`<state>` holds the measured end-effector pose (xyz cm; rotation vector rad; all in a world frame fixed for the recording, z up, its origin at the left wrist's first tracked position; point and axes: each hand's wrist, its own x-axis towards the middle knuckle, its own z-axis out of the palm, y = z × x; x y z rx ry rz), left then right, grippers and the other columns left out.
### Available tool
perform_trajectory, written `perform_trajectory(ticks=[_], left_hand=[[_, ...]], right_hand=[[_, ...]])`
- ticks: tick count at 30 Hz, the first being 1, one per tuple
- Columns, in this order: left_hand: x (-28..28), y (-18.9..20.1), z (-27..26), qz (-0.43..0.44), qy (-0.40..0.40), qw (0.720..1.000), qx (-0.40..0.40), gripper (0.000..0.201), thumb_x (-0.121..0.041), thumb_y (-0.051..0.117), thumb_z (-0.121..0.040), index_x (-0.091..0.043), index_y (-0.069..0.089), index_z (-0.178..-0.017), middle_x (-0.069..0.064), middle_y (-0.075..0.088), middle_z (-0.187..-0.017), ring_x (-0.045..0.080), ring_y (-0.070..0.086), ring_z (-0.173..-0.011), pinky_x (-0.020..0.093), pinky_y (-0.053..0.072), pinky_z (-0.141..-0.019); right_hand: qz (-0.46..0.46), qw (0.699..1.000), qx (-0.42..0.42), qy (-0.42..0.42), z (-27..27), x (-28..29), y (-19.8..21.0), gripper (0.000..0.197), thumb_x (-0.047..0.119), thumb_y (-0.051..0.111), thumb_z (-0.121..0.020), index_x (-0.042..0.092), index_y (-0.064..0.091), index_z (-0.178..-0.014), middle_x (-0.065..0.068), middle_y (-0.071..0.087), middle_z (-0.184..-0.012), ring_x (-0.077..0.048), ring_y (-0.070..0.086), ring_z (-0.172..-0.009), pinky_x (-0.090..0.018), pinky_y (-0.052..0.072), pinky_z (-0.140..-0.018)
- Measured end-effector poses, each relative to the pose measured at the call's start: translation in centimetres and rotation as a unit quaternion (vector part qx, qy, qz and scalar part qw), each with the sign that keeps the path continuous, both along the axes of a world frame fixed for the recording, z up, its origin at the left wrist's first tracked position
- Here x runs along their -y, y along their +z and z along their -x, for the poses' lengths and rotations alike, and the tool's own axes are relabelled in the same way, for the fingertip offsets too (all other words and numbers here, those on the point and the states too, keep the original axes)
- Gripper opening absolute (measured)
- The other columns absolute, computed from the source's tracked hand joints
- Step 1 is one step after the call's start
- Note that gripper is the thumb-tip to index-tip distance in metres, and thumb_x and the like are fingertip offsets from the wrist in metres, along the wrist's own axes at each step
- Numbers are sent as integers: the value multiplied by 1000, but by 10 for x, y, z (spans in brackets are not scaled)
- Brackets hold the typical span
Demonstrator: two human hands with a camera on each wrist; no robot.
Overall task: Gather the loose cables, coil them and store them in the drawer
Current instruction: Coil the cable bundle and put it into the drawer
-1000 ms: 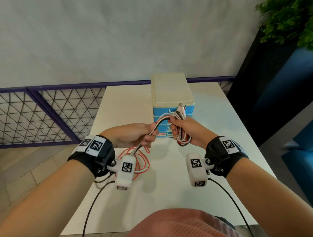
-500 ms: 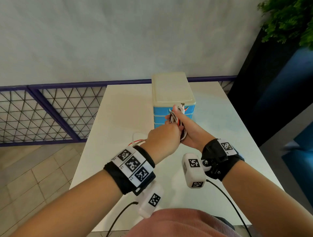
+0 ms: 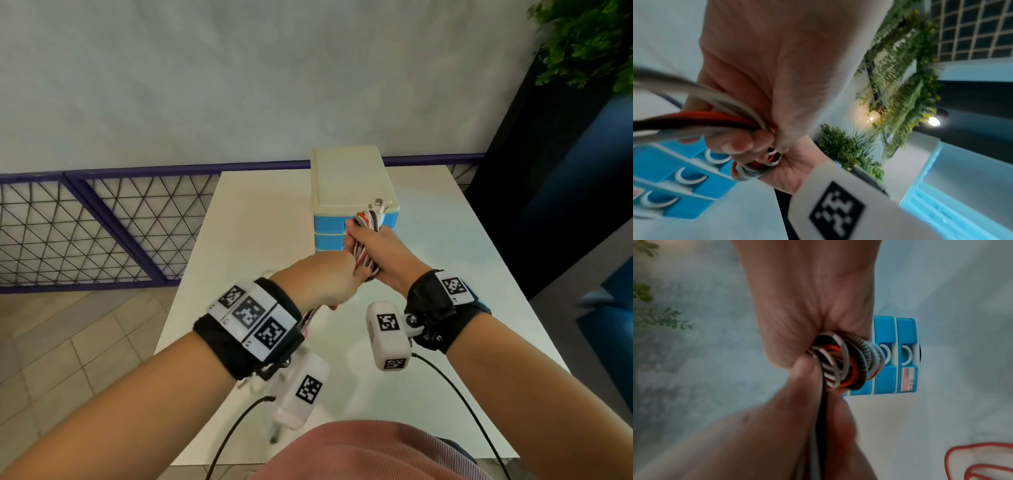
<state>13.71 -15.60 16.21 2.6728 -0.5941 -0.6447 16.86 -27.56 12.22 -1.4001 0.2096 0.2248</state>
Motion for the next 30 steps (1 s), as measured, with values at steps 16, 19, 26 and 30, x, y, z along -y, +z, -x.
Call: perform_trajectory(ticks=[16,19,26,30], left_hand=[[-34,-66,-2,310,-5,932,-188,18,-24,39,-101,-26,43,-84,-5,35,-68,4,33,-54,21,34,-57],[-51,-70,-4,387,42,882,-265,36,-48,52,-89,-15,47,-78,-7,37,-59,5,39,-49,24,46,-64],[-69,-72,-15,502,146,739,-425,31,-42,41,-90,-16,51,-76,-3,57,-74,16,62,-85,28,45,-89],[-70,-67,-17,514,198,696,-460,33,-40,44,-89,-13,51,-72,2,64,-74,25,66,-104,30,48,-98]], right_hand=[[-379,921,-28,-81,-6,4,29,39,30,49,-100,16,41,-64,4,39,-54,-8,43,-49,-21,47,-51],[-345,928,-10,-138,-10,11,30,40,29,51,-99,20,40,-63,8,30,-49,-5,33,-40,-19,39,-46],[-280,937,2,-208,-7,18,26,34,24,56,-97,18,47,-65,5,25,-57,-7,24,-42,-21,33,-42],[-303,921,0,-245,-11,24,22,33,24,54,-98,19,46,-67,7,27,-51,-6,26,-40,-20,33,-43]])
